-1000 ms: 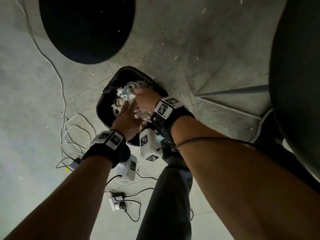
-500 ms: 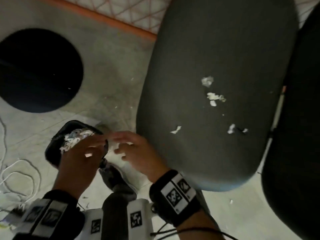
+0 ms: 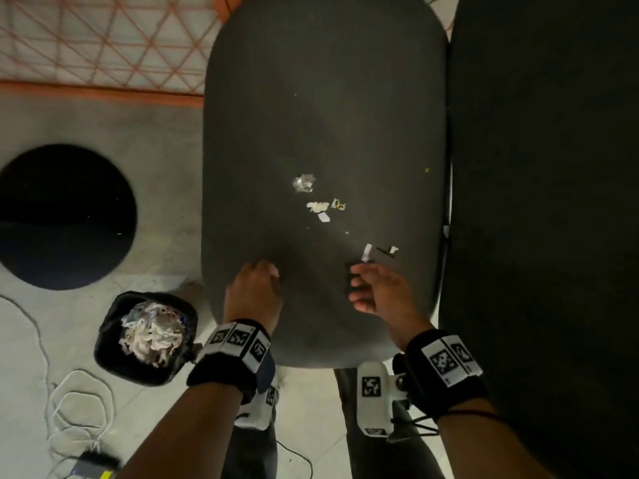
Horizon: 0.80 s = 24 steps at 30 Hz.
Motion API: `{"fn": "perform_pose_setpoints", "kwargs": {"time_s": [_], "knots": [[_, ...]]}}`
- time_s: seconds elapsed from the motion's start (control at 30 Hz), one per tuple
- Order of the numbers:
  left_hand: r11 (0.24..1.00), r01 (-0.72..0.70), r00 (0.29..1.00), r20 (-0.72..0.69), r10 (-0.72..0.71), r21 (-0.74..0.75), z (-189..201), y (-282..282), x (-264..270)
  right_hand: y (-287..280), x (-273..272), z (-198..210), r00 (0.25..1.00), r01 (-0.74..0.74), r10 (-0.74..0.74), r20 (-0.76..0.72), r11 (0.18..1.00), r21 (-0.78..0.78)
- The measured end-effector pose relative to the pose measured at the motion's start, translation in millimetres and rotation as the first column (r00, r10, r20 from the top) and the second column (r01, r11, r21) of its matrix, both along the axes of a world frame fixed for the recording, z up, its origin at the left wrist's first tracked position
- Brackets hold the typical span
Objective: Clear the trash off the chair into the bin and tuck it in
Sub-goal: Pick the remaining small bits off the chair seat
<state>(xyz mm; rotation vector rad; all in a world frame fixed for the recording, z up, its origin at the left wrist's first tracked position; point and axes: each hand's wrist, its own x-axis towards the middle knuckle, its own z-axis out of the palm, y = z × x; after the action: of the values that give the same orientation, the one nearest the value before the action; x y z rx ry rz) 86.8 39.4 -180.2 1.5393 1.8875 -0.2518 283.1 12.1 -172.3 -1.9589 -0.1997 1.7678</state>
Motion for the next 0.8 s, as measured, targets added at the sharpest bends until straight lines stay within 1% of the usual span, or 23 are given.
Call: {"fn": "perform_pose_setpoints", "kwargs": {"time_s": [0.1,0.17,0.27,0.3,0.33,0.37,0.43,0.47,0.53,0.57,0.6,0.63,0.67,0.7,0.73,0.8], "knots": [[0.992,-0.034,0.999,-0.017,0.032,-0.124,11.9,11.0,7.7,-8.5,1.4,-2.4,0.996,-0.001,-0.008,-0.084,0.995,-0.098],[0.987,-0.021,0.998,0.055,0.03,-0.156,22.5,16.0,21.3,-8.7,-0.6,3.0,0.988,-0.007,-0.015,-0.157,0.991,-0.134],[0.991,0.064,0.975,0.217,-0.037,-0.118,42.5,13.8,56.2,-3.1,0.1,12.8,0.952,0.016,-0.058,-0.301,0.99,-0.141],[0.99,0.105,0.964,0.255,-0.077,-0.095,49.4,11.3,67.7,-0.1,1.9,15.1,0.932,0.047,-0.094,-0.35,0.989,-0.143],[0.986,0.154,0.957,0.258,-0.132,-0.065,56.4,9.5,77.7,3.0,3.9,16.1,0.912,0.08,-0.131,-0.388,0.987,-0.143],[0.979,0.203,0.951,0.242,-0.19,-0.028,61.1,8.2,85.1,6.8,5.5,17.1,0.897,0.116,-0.167,-0.41,0.982,-0.147],[0.96,0.28,0.936,0.217,-0.277,0.018,67.8,9.4,95.2,14.3,8.3,18.1,0.883,0.175,-0.233,-0.407,0.969,-0.174],[0.945,0.324,0.918,0.229,-0.323,0.031,70.7,11.8,97.5,17.5,9.5,15.6,0.879,0.197,-0.261,-0.4,0.961,-0.193],[0.915,0.389,0.859,0.318,-0.402,0.108,75.6,22.2,98.0,24.5,11.8,8.4,0.862,0.237,-0.308,-0.402,0.947,-0.218],[0.912,0.374,0.829,0.38,-0.411,0.169,74.8,29.0,95.1,27.9,14.2,4.1,0.851,0.258,-0.333,-0.405,0.939,-0.228],[0.932,0.308,0.828,0.428,-0.362,0.192,73.6,39.0,91.3,31.2,17.5,1.3,0.841,0.279,-0.356,-0.407,0.931,-0.237],[0.966,0.207,0.855,0.45,-0.257,0.158,70.6,51.2,86.6,33.8,21.2,-0.4,0.833,0.298,-0.376,-0.405,0.923,-0.243],[0.984,0.136,0.895,0.411,-0.171,0.114,64.9,66.1,81.4,35.9,24.8,-1.6,0.826,0.317,-0.394,-0.403,0.916,-0.245],[0.989,0.103,0.933,0.335,-0.134,0.109,57.3,80.3,77.1,37.6,28.8,-1.6,0.823,0.328,-0.401,-0.402,0.914,-0.24],[0.987,0.114,0.959,0.247,-0.138,0.111,47.9,95.0,72.1,38.5,31.1,-1.4,0.827,0.332,-0.402,-0.393,0.913,-0.236],[0.991,0.114,0.981,0.151,-0.124,0.07,29.8,119.5,65.8,40.5,33.2,-2.5,0.848,0.321,-0.39,-0.36,0.917,-0.236]]}}
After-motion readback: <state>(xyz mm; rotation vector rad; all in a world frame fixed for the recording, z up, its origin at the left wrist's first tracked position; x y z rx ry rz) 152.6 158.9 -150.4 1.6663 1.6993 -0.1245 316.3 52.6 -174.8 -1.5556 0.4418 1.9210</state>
